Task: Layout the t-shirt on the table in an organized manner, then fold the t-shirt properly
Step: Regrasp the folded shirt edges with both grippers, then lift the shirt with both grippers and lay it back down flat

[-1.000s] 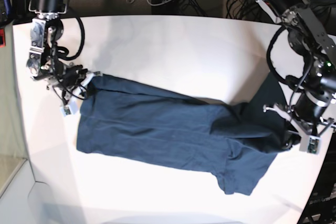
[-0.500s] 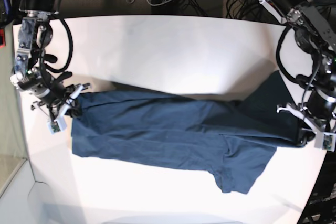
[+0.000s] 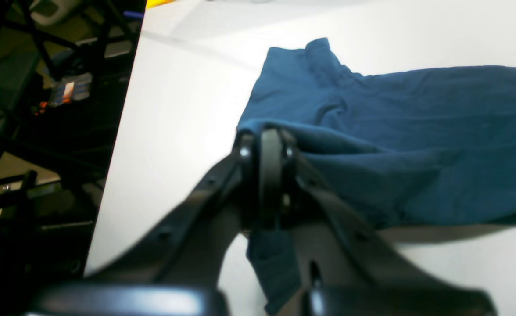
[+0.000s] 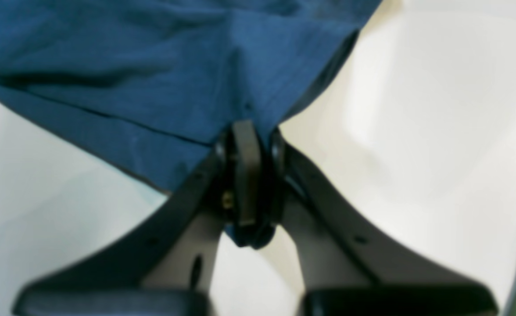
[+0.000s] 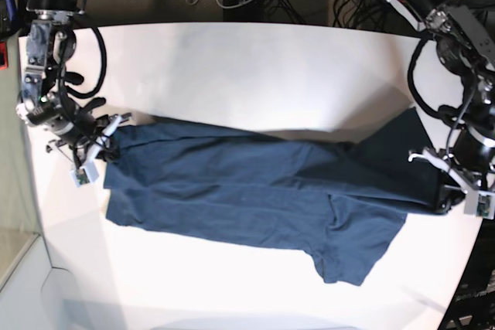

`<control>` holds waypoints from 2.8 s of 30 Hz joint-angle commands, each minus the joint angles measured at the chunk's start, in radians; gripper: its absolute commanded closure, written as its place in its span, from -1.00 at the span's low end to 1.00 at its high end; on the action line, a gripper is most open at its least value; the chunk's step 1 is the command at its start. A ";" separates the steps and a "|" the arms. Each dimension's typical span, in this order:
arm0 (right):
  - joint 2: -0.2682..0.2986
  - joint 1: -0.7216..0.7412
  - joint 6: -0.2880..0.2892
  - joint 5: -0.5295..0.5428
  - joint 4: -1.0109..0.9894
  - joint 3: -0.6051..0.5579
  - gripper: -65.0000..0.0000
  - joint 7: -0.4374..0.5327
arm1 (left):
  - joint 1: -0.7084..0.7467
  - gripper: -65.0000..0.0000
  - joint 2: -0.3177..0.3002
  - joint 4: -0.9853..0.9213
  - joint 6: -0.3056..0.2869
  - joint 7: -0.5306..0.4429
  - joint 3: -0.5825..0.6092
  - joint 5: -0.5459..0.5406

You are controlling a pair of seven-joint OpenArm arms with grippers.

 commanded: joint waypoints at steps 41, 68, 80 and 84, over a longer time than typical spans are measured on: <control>0.007 -0.002 0.022 0.014 0.304 0.124 1.00 0.110 | -0.024 0.99 -0.059 0.030 -0.001 -0.034 -0.065 -0.049; -0.085 0.371 0.152 0.016 0.456 0.355 1.00 0.211 | -0.556 0.99 -0.195 0.031 0.012 -0.031 0.182 0.030; -0.048 0.487 0.152 0.150 0.456 0.459 1.00 0.213 | -0.674 0.99 -0.192 0.031 0.012 -0.031 0.176 0.023; -0.048 0.556 0.153 0.150 0.456 0.456 1.00 0.213 | -0.662 0.99 -0.185 0.031 0.012 -0.031 0.108 0.020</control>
